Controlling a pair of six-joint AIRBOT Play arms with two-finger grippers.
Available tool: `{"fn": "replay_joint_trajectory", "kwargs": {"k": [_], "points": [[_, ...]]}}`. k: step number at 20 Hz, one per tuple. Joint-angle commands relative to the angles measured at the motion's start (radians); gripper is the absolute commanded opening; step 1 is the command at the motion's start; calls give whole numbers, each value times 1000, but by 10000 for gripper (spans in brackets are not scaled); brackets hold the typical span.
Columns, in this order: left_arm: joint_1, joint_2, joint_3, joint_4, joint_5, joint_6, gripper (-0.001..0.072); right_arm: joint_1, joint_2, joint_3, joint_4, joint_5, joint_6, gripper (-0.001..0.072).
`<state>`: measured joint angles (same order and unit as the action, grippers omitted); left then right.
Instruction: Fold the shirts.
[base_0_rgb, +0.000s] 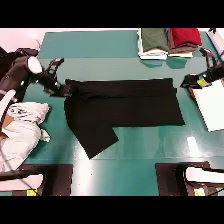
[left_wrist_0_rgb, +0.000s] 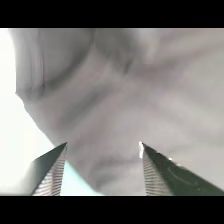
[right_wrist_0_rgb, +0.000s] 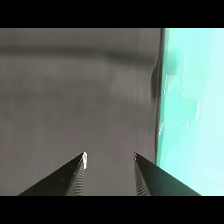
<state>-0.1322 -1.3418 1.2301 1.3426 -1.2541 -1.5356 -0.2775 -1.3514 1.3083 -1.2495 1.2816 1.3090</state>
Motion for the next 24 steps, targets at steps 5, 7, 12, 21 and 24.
{"fn": "replay_joint_trajectory", "kwargs": {"k": [5,7,12,21,24], "points": [[1,348,-572,-144,98,-88,540,-23,254,-266,60,-2,-20,359],[1,360,-649,-233,150,-82,540,-23,264,-266,93,3,-20,359],[1,358,-744,-426,296,29,539,-23,264,-266,158,1,-20,359],[1,357,-764,-557,383,111,29,-35,264,-272,146,25,-20,359],[1,387,-703,-496,317,134,28,-143,264,-367,126,47,-20,361]]}}
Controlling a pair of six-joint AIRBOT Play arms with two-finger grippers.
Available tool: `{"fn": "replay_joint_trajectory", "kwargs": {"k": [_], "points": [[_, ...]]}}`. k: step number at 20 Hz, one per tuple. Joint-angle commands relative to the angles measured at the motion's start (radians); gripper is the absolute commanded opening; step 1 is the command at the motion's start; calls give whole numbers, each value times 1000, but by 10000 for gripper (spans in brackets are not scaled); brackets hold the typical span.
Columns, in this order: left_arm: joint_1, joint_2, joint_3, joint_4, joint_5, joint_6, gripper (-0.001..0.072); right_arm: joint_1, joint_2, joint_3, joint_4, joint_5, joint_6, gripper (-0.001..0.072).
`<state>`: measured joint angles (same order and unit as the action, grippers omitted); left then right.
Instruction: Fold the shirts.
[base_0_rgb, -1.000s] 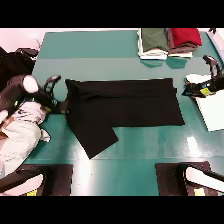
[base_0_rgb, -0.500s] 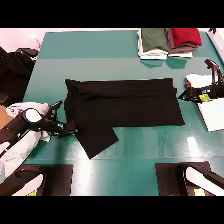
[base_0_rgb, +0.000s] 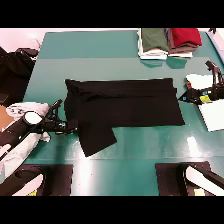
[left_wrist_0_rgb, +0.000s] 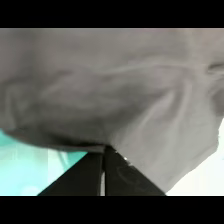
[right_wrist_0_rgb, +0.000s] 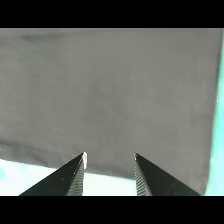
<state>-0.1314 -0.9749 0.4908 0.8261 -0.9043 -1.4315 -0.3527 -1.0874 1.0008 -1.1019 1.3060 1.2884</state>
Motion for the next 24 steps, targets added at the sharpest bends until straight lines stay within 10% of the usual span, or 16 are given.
{"fn": "replay_joint_trajectory", "kwargs": {"k": [1,3,5,12,15,24], "points": [[0,41,56,58,-53,26,28,-125,0,-112,-50,20,1,397],[0,68,81,82,-65,26,28,-249,-16,-208,-48,-2,0,562],[0,72,95,80,-65,26,28,-335,-66,-278,-12,-13,-8,549],[0,72,95,80,-66,26,28,-232,-185,-327,168,-179,-70,404],[0,72,113,162,-132,20,28,-127,-187,-269,158,-206,-74,23],[0,290,173,370,-505,-102,27,-46,149,-233,-142,79,-80,17]]}}
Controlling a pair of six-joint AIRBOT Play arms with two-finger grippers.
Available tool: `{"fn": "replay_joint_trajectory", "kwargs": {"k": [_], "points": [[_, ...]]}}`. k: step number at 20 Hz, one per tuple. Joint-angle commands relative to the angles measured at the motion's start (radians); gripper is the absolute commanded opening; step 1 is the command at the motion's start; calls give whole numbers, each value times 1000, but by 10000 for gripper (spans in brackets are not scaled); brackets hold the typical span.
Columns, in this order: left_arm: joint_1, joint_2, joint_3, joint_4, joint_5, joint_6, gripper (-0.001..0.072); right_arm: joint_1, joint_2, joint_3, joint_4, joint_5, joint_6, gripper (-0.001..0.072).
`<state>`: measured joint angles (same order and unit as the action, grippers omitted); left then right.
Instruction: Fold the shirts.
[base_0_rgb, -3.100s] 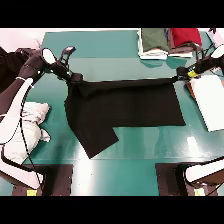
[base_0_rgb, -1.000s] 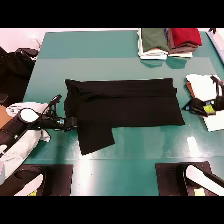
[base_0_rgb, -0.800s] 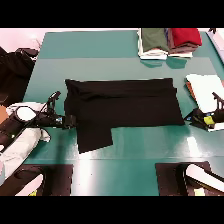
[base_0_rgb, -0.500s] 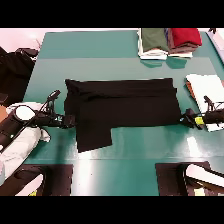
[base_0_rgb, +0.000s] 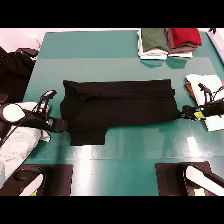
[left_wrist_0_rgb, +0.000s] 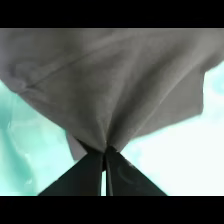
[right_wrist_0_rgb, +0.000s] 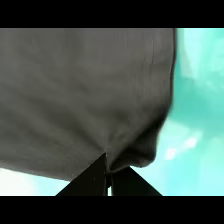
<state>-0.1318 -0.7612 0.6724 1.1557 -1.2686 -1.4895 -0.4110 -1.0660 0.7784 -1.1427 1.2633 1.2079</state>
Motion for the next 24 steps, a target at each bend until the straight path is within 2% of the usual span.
{"fn": "replay_joint_trajectory", "kwargs": {"k": [1,4,7,11,17,22,23,24], "points": [[0,101,-16,41,-178,-56,27,13,180,-22,-119,150,17,17],[0,121,-17,42,-220,-55,27,13,307,-42,-120,177,56,17],[1,115,12,57,-107,-47,28,13,319,14,-114,136,75,16],[1,27,159,89,49,-40,28,48,160,184,-107,90,76,16],[1,-296,404,103,172,15,29,179,-163,437,-106,33,113,16],[1,-500,449,104,283,1,29,202,-367,595,-97,48,131,18],[1,-524,449,104,295,-3,32,202,-404,616,-63,47,130,65],[1,-537,449,103,301,-4,145,193,-437,636,-33,39,130,291]]}}
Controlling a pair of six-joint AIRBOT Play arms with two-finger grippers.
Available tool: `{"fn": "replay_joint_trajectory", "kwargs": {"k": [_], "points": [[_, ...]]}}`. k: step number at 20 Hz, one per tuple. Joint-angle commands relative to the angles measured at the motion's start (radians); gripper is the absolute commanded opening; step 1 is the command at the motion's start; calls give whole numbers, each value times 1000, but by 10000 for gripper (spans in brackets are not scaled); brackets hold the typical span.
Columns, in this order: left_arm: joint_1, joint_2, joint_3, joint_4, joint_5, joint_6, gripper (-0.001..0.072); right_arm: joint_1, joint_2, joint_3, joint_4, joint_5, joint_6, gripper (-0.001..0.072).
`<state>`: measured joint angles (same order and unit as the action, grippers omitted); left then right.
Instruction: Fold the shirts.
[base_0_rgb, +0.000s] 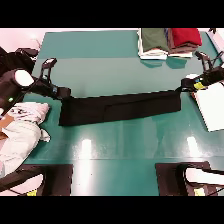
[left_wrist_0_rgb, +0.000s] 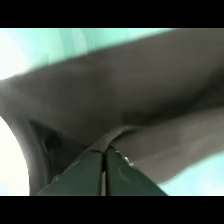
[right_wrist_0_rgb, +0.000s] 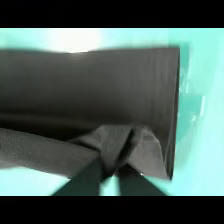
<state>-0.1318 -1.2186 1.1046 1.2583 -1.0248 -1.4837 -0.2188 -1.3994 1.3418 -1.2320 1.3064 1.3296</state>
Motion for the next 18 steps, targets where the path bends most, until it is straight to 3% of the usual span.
{"fn": "replay_joint_trajectory", "kwargs": {"k": [1,2,5,7,8,11,14,18], "points": [[1,-80,18,-1,66,-22,439,-15,-129,90,83,-4,8,443],[1,-78,27,0,62,-47,547,-36,-148,105,100,3,5,452],[1,-78,86,-2,-26,-30,525,-128,-163,94,137,41,-68,455],[1,-78,98,-19,-53,-29,92,-211,-163,59,142,58,-84,589],[0,-78,98,-54,-43,-26,29,-246,-164,35,143,54,-93,594],[-4,-81,98,-195,14,-26,28,-323,-226,-15,215,84,-156,593],[-88,-91,97,-196,69,-28,29,-317,-321,-24,359,100,-190,592],[-240,-156,98,-197,127,-95,28,-221,-404,-24,401,96,-209,589]]}}
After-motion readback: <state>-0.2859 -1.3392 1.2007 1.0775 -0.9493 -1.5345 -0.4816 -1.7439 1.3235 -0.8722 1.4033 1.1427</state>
